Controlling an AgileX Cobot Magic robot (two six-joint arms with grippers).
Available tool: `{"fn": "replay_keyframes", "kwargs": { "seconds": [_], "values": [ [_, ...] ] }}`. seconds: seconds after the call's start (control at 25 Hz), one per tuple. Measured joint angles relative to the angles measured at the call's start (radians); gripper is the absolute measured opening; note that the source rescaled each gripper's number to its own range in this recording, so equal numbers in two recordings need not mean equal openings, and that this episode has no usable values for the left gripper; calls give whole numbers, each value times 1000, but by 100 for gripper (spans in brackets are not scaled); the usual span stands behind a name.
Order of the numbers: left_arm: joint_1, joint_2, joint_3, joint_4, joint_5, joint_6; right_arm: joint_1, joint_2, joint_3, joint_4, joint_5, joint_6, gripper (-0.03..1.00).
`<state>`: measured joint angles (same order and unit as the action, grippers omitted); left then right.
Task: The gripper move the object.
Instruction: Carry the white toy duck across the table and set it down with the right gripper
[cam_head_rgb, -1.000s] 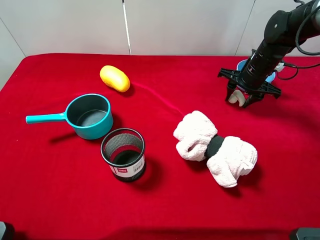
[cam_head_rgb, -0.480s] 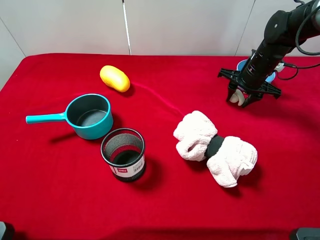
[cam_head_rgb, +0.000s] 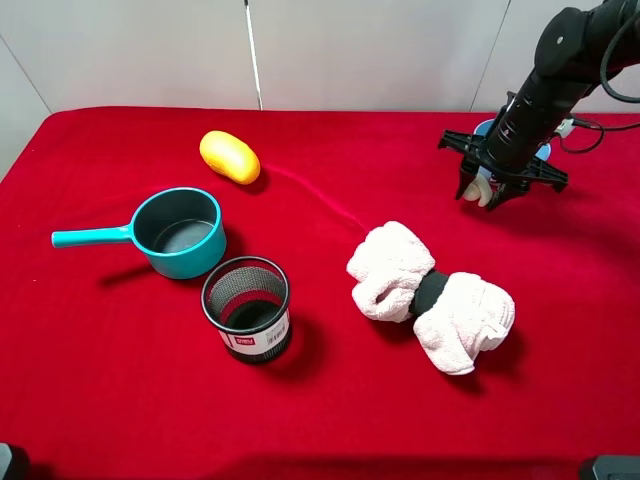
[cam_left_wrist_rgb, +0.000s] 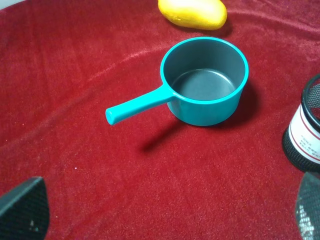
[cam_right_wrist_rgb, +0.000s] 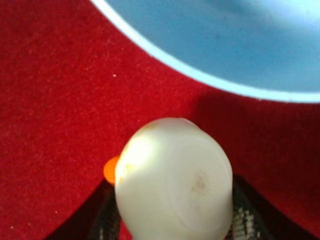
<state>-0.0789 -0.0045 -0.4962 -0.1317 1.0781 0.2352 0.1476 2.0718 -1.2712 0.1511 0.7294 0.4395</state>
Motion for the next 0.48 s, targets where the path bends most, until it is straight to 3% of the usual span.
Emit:
{"fn": "replay_keyframes", "kwargs": {
  "seconds": [0.48],
  "values": [
    [0, 0, 0, 0, 0, 0, 92, -62, 0, -4, 46, -4, 10]
  ]
}}
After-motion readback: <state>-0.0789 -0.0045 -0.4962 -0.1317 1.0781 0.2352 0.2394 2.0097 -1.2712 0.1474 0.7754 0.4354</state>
